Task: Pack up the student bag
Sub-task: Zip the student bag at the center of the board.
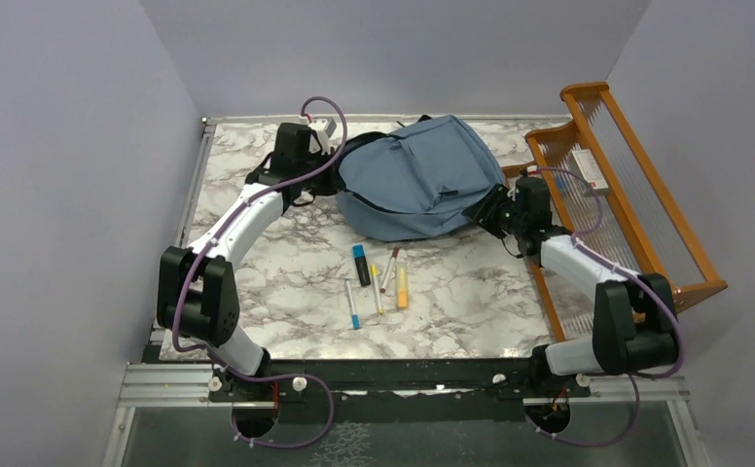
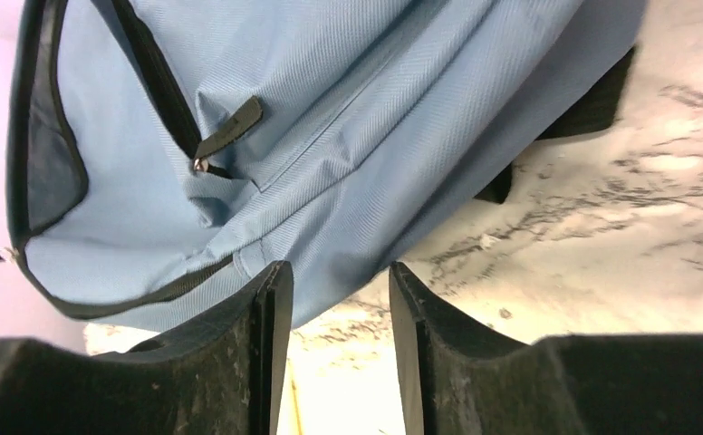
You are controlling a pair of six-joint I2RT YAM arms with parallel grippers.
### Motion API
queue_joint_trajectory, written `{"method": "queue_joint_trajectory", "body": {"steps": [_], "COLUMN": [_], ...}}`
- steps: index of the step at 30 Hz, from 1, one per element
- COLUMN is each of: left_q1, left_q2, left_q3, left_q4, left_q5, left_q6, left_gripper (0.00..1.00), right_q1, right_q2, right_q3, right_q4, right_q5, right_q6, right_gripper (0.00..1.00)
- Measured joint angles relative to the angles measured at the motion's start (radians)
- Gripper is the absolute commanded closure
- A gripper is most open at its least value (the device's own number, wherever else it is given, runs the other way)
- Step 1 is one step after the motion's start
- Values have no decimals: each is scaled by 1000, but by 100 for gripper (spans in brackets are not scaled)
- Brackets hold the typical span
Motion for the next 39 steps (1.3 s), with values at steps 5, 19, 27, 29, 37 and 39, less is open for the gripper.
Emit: {"method": "queue_joint_trajectory", "body": {"steps": [5,19,27,29,37,39], "left_q1": [13,13,13,13,12,11], "left_q2": [0,-3,-19,-20,-21,-21], "left_q3": [0,-24,-36,-40,-45,-45], "left_q4": [27,66,72,76,78,78], "left_q5": [25,71,86,93,130,137], "left_q6": [4,-9,-25,-27,-31,-31], "left_gripper": [100,100,100,100,100,100], "right_q1": [-7,172,416,433,437,441], "right_q2": [-143,-62,226,275,399,418], "right_q3": [1,200,475,504,541,554], "right_q4": [-117,-37,24,41,76,76], "right_q5": [5,-281,-342,-349,-367,-369], "right_q6": [-97,-501,-752,-793,-876,-888], "right_gripper": [44,32,28,29,30,31]}}
